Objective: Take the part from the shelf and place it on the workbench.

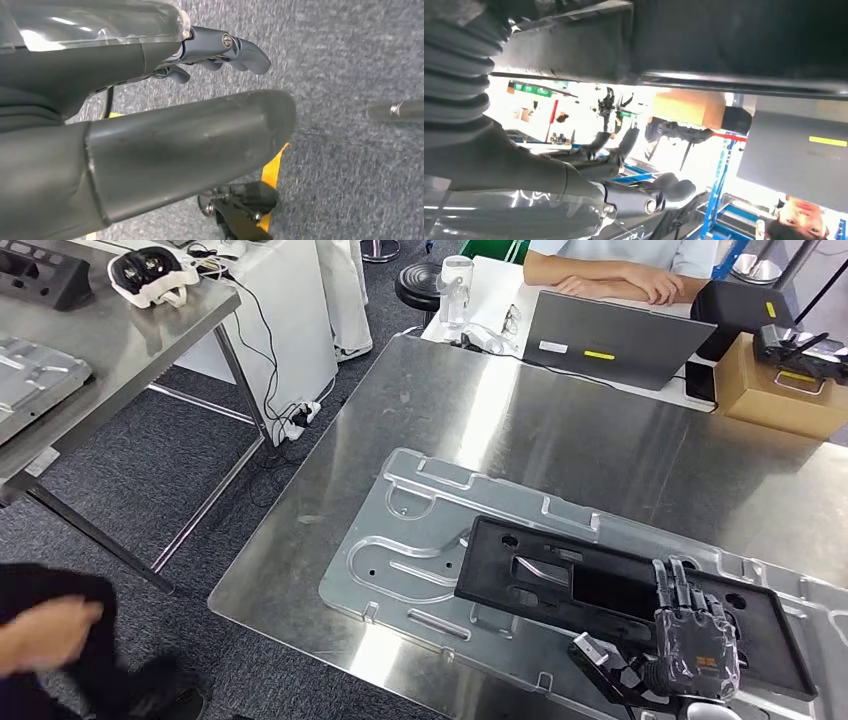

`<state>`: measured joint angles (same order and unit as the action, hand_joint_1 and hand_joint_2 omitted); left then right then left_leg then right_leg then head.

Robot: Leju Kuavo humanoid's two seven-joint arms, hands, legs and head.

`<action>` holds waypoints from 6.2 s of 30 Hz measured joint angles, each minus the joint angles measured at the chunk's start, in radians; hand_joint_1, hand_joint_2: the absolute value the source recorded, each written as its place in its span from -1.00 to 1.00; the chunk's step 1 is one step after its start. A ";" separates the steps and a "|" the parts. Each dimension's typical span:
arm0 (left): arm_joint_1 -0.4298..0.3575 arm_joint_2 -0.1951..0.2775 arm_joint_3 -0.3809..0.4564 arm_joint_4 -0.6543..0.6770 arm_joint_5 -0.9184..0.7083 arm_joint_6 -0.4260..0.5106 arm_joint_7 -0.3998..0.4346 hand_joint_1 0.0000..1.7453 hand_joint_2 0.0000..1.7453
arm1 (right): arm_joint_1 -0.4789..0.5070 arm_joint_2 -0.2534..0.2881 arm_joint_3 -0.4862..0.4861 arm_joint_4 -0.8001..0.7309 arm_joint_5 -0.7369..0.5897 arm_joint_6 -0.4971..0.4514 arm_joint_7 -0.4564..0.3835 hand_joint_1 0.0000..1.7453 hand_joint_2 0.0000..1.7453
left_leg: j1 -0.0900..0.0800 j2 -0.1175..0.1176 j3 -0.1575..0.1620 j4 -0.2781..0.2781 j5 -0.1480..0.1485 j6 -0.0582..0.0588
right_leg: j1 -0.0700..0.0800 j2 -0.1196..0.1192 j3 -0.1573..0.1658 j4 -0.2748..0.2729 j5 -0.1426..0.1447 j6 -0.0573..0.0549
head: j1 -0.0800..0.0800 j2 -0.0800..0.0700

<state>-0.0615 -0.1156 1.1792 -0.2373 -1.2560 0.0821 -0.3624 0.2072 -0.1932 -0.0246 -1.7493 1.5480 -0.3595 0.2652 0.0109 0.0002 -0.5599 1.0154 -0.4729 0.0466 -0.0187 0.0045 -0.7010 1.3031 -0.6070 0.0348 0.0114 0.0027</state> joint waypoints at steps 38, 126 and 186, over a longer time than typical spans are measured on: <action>-0.006 0.004 0.018 0.000 0.004 -0.033 0.008 -1.00 -1.00 | 0.036 0.077 -0.046 -0.004 0.000 -0.017 -0.057 -1.00 -1.00 | -0.002 0.010 -0.042 0.000 0.042 -0.008 | 0.002 -0.003 0.136 -0.159 0.038 0.000 | 0.000 0.000; -0.001 -0.010 0.075 0.001 -0.029 0.006 0.011 -1.00 -1.00 | -0.114 0.422 -0.933 1.216 -0.294 0.229 -0.350 -1.00 -1.00 | -0.004 0.003 0.056 -0.047 -0.025 0.009 | 0.006 -0.007 -0.005 -0.014 -0.002 -0.001 | 0.000 0.000; 0.000 0.035 0.125 0.001 -0.010 0.016 0.019 -1.00 -1.00 | -0.251 0.434 -1.116 1.524 -0.199 0.270 -0.236 -1.00 -1.00 | 0.004 0.002 0.006 -0.017 0.000 -0.008 | 0.008 -0.026 0.129 -0.141 -0.025 -0.015 | -0.001 0.000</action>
<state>-0.0613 -0.0803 1.3044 -0.2365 -1.2663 0.0980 -0.3437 -0.0437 0.2403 -1.1411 -0.2248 1.3491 -0.0896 0.0293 0.0150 0.0019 -0.5541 0.9988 -0.4730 0.0386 -0.0111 -0.0219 -0.5718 1.1624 -0.6315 0.0200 0.0105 0.0027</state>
